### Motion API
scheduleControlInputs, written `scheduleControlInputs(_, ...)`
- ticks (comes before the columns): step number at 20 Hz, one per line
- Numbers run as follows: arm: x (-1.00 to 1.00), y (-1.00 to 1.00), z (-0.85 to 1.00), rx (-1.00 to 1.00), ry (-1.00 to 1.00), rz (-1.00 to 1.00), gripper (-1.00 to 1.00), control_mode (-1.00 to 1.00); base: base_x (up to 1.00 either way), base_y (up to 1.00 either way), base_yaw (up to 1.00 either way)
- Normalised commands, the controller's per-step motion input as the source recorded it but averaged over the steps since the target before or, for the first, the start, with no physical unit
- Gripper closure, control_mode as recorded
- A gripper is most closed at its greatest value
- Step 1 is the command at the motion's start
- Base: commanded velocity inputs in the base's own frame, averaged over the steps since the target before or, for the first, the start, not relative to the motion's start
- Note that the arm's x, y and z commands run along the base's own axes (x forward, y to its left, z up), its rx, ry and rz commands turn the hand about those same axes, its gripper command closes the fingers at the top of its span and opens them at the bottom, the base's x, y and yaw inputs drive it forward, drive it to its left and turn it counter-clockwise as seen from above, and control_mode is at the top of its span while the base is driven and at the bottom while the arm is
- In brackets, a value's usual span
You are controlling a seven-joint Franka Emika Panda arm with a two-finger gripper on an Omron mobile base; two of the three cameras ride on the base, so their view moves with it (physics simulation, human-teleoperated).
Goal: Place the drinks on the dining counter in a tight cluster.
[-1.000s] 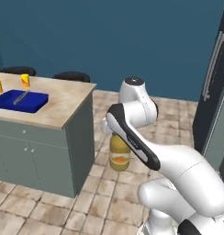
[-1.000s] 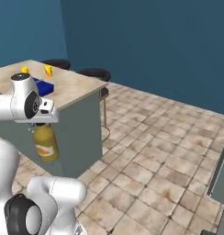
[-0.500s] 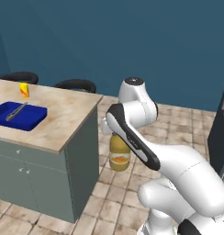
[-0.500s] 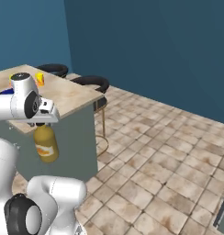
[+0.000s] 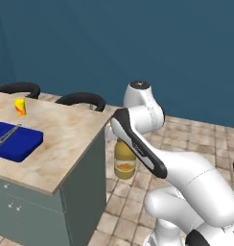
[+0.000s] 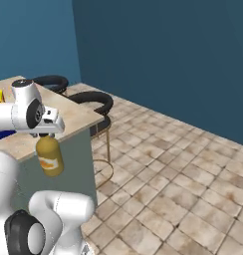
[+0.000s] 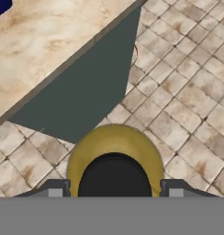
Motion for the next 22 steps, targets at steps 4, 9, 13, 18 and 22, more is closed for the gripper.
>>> scheduleControlInputs(4, 0.00, 0.00, 0.00, 0.00, 0.00, 0.00, 1.00, 1.00, 0.86, -0.07, 0.13)
scheduleControlInputs(9, 0.00, 0.00, 0.00, 0.00, 0.00, 0.00, 1.00, 1.00, 0.84, -0.08, 0.16)
scheduleControlInputs(13, 0.00, 0.00, 0.00, 0.00, 0.00, 0.00, 1.00, 1.00, 0.80, -0.08, 0.24)
scheduleControlInputs(18, 0.00, 0.00, 0.00, 0.00, 0.00, 0.00, 1.00, 1.00, 0.78, -0.06, 0.30)
scheduleControlInputs(22, 0.00, 0.00, 0.00, 0.00, 0.00, 0.00, 1.00, 1.00, 0.69, -0.01, 0.48)
